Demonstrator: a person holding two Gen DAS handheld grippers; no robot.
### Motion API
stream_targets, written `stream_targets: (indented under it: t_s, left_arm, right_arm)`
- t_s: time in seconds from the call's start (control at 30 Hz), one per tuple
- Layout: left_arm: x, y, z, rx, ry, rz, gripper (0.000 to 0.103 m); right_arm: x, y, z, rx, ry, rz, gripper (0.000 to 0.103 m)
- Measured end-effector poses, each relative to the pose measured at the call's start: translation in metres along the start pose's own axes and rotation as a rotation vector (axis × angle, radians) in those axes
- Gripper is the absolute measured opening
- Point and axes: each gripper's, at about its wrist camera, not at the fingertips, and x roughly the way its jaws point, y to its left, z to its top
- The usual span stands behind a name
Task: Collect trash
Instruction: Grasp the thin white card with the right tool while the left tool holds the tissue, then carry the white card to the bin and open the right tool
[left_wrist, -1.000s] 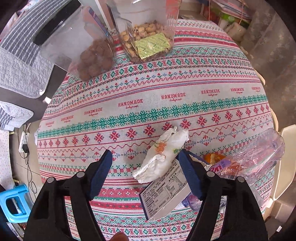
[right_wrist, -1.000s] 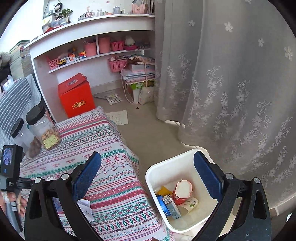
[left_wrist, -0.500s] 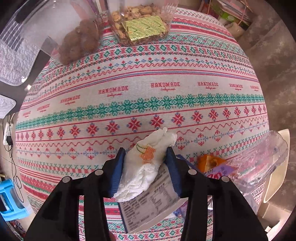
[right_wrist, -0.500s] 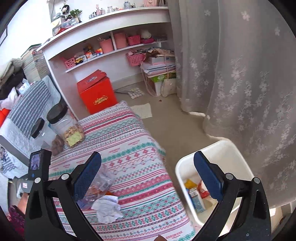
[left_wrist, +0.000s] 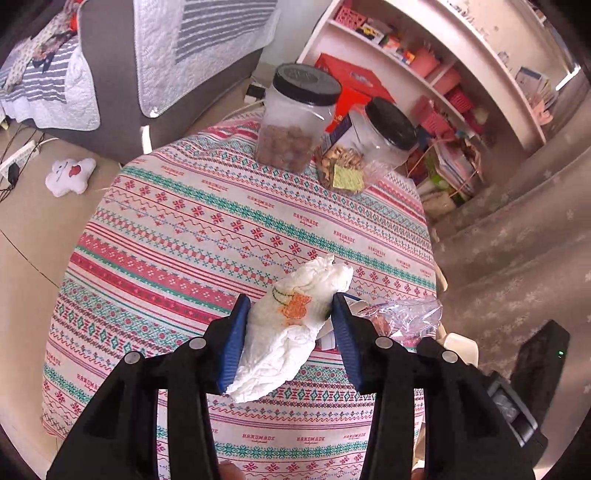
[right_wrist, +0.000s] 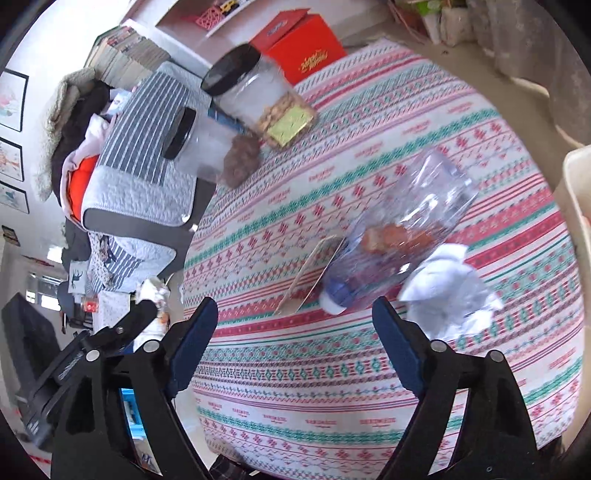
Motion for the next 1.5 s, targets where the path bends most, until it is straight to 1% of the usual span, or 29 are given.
stream_targets:
  t_s: [0.03,0.1,0.13,0.2,0.27,0.33,0.5,0.57,0.6,0.67,0.7,0.73,0.8,0.87,0.93,0.97,1.13,1.2,1.27,1.37,1.5]
  left_arm:
    - [-0.005,0.004,-0.001,-0.005,-0.013,0.004,0.045]
    - [-0.013,0.016,0.001,-0.003,-0.027,0.011,0.045]
    - [-0.014,0.021,0.003,-0.006,-0.032,0.017,0.045]
    - [-0.017,0.033,0.006,-0.016,-0.034,0.021,0.045]
    - [-0.016,0.044,0.009,-0.036,-0.026,0.012,0.045]
    - [-0.019,0.052,0.009,-0.048,-0.028,0.008,0.045]
    - [-0.021,0.059,0.01,-0.044,-0.03,0.009,0.045]
    - [-0.02,0.062,0.009,-0.047,-0.028,0.019,0.045]
    - [-0.018,0.063,0.008,-0.047,-0.027,0.027,0.045]
    - [-0.015,0.066,0.007,-0.048,-0.023,0.042,0.045]
    - [-0.014,0.067,0.006,-0.045,-0.021,0.049,0.045]
    - [-0.012,0.067,0.005,-0.042,-0.019,0.057,0.045]
    - [-0.01,0.068,0.005,-0.036,-0.012,0.061,0.045]
    - [-0.009,0.067,0.004,-0.033,-0.009,0.063,0.045]
    - [-0.009,0.068,0.003,-0.032,-0.008,0.066,0.045]
    - [-0.009,0.069,0.003,-0.035,-0.007,0.066,0.045]
    - [-0.008,0.069,0.004,-0.038,-0.008,0.07,0.045]
    - [-0.007,0.068,0.004,-0.037,-0.007,0.071,0.045]
    - [-0.007,0.067,0.003,-0.033,-0.008,0.071,0.045]
    - [-0.008,0.067,0.004,-0.037,-0.02,0.064,0.045]
    - [-0.014,0.065,0.006,-0.026,-0.08,0.076,0.045]
  right_arm:
    - [0.01,0.004,-0.003,0.012,0.021,0.016,0.071]
    - [0.027,0.008,-0.006,0.055,0.046,0.039,0.065]
    - [0.034,0.008,-0.007,0.073,0.049,0.03,0.062]
    - [0.043,0.007,-0.007,0.086,0.039,-0.014,0.058]
    - [0.052,0.006,-0.004,0.105,0.032,-0.038,0.057]
    - [0.062,0.006,-0.003,0.124,0.036,-0.035,0.057]
    - [0.082,0.008,0.002,0.13,0.011,-0.082,0.057]
    - [0.091,0.008,0.004,0.115,0.008,-0.093,0.049]
    - [0.095,0.01,0.004,0.105,0.013,-0.112,0.047]
    - [0.102,0.007,0.005,0.101,0.016,-0.141,0.046]
    - [0.105,0.005,0.005,0.105,0.019,-0.138,0.045]
    - [0.107,0.003,0.006,0.115,0.023,-0.126,0.046]
    - [0.106,0.003,0.007,0.115,0.02,-0.134,0.045]
    - [0.104,0.002,0.008,0.106,0.01,-0.145,0.041]
    - [0.104,0.0,0.008,0.115,0.008,-0.137,0.031]
    - [0.102,0.0,0.007,0.119,0.011,-0.135,0.03]
    - [0.092,0.002,0.007,0.085,-0.016,-0.166,0.017]
    - [0.091,0.0,0.006,0.082,-0.013,-0.165,0.016]
    - [0.092,0.003,0.006,0.064,-0.012,-0.158,0.012]
    - [0.089,0.022,0.004,-0.003,-0.034,-0.12,0.011]
    - [0.069,0.057,0.0,-0.146,-0.125,-0.069,0.01]
